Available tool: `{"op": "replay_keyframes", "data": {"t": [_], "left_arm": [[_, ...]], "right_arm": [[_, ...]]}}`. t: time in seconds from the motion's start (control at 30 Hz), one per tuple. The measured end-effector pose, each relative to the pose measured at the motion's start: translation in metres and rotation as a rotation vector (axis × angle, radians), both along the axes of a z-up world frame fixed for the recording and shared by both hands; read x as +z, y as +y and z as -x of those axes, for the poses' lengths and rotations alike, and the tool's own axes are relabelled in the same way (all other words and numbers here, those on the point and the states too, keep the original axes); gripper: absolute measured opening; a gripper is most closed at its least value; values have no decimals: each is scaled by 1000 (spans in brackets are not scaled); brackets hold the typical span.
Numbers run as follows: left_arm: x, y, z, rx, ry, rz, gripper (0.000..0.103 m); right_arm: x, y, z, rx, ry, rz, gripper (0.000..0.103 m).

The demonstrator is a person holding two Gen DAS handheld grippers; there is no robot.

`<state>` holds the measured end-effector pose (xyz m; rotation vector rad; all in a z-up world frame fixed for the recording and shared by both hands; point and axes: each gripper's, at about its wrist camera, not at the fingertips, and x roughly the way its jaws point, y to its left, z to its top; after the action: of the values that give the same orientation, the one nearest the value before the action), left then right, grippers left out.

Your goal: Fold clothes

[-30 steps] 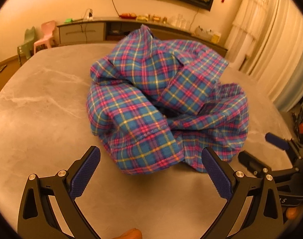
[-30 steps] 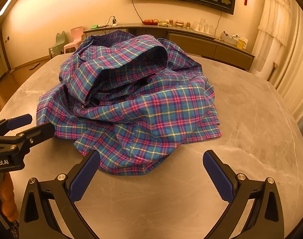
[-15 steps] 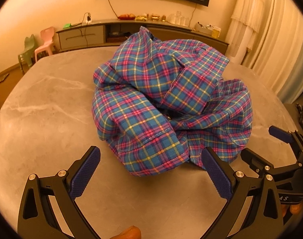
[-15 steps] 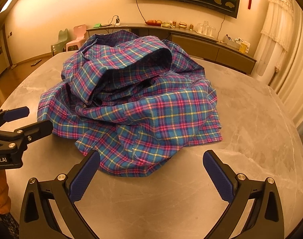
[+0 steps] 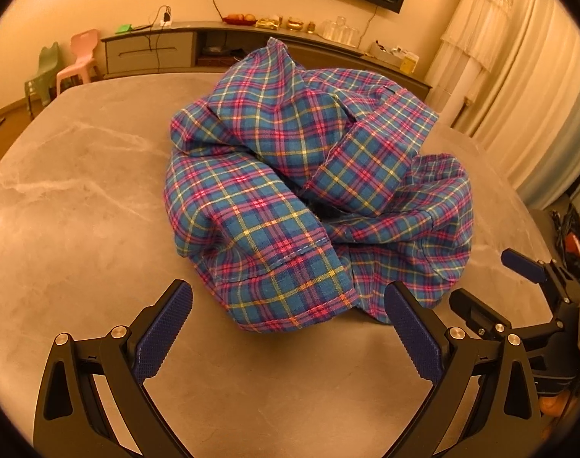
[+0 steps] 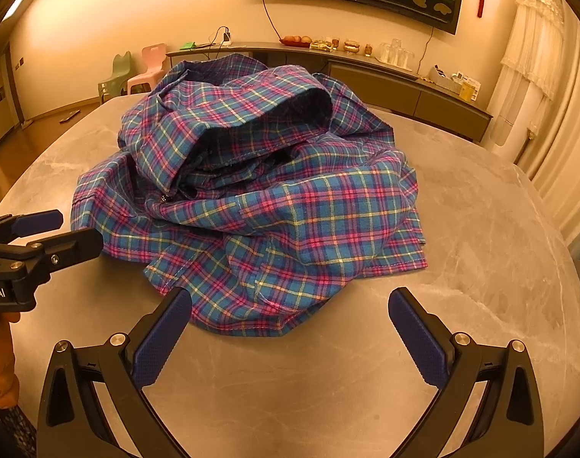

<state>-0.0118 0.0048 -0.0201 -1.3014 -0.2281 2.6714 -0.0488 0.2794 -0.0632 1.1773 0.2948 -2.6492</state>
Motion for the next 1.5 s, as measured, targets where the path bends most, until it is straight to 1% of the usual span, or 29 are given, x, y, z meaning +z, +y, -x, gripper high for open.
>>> {"op": "replay_keyframes", "data": {"t": [0.17, 0.2, 0.23, 0.27, 0.3, 0.33, 0.43, 0.47, 0.5, 0.53, 0.57, 0.6, 0.63, 0.67, 0.7, 0.8, 0.93, 0.97, 1.0, 1.03, 1.07, 1.1, 1.17, 1.23, 1.27, 1.33, 1.37, 1.43, 1.5], "left_arm": [[4, 0, 1, 17, 21, 38, 100], [6, 0, -1, 18, 34, 43, 99], [9, 0, -3, 14, 57, 50, 88], [12, 0, -4, 14, 67, 60, 67], [12, 0, -3, 17, 55, 63, 14], [12, 0, -3, 19, 51, 56, 11], [13, -3, -2, 13, 58, 40, 12], [14, -5, -2, 13, 62, 28, 16], [16, -8, -2, 14, 64, 8, 39], [18, -10, -3, 22, 72, -13, 73], [21, -12, -5, 30, 81, -33, 80], [25, -13, -7, 38, 101, -47, 80], [30, -13, -9, 34, 116, -55, 80], [34, -11, -10, 24, 129, -62, 80], [39, -8, -9, 14, 142, -69, 81], [48, 19, 10, -42, 162, -40, 83], [28, 75, 60, -151, 107, 151, 81], [20, 83, 78, -139, 88, 228, 67], [24, 77, 92, -108, 71, 224, 4], [31, 68, 104, -76, 55, 204, 6], [51, 49, 104, -35, 98, 135, 6], [75, 29, 102, 9, 153, 56, 5], [129, -24, 84, 143, 280, -18, 5], [155, -79, 65, 277, 325, -97, 5], [157, -112, 52, 376, 328, -116, 5], [137, -157, 34, 554, 274, -94, 7], [121, -173, 30, 612, 230, -97, 7], [70, -197, 23, 664, 100, -150, 7], [15, -203, 17, 662, -48, -200, 7]], "right_arm": [[-1, 1, 1, 14, -19, 20, 103], [-2, 1, 0, 20, -26, 29, 100], [-2, 1, 0, 27, -32, 39, 79], [-4, 1, 1, 43, -51, 55, 58], [-7, 0, 3, 54, -80, 69, 10], [-10, 1, 4, 63, -110, 85, 2], [-11, 1, 1, 77, -116, 100, 2], [-9, 1, -1, 79, -113, 104, 2], [-7, 2, -1, 74, -108, 113, 3], [-5, 6, 0, 63, -102, 122, 10], [-2, 11, 3, 48, -105, 130, 17], [2, 17, 5, 31, -100, 142, 42], [6, 23, 7, 13, -95, 154, 72], [12, 33, 9, -19, -73, 180, 81], [16, 43, 11, -44, -54, 208, 83], [18, 70, 33, -85, -110, 315, 83], [2, 80, 68, -122, -194, 358, 83], [-4, 76, 74, -108, -193, 336, 82], [-9, 72, 80, -94, -191, 313, 66], [-16, 72, 87, -79, -208, 292, 13], [-23, 72, 96, -71, -250, 291, 3], [-22, 79, 99, -82, -258, 332, 3], [8, 104, 86, -99, -193, 408, 3], [40, 129, 73, -114, -125, 482, 3], [55, 142, 67, -122, -91, 520, 3], [86, 167, 54, -138, -23, 594, 2], [89, 183, 46, -186, -8, 581, 2], [86, 211, 34, -280, 1, 562, 2], [65, 236, 31, -358, -64, 585, 2]]}}
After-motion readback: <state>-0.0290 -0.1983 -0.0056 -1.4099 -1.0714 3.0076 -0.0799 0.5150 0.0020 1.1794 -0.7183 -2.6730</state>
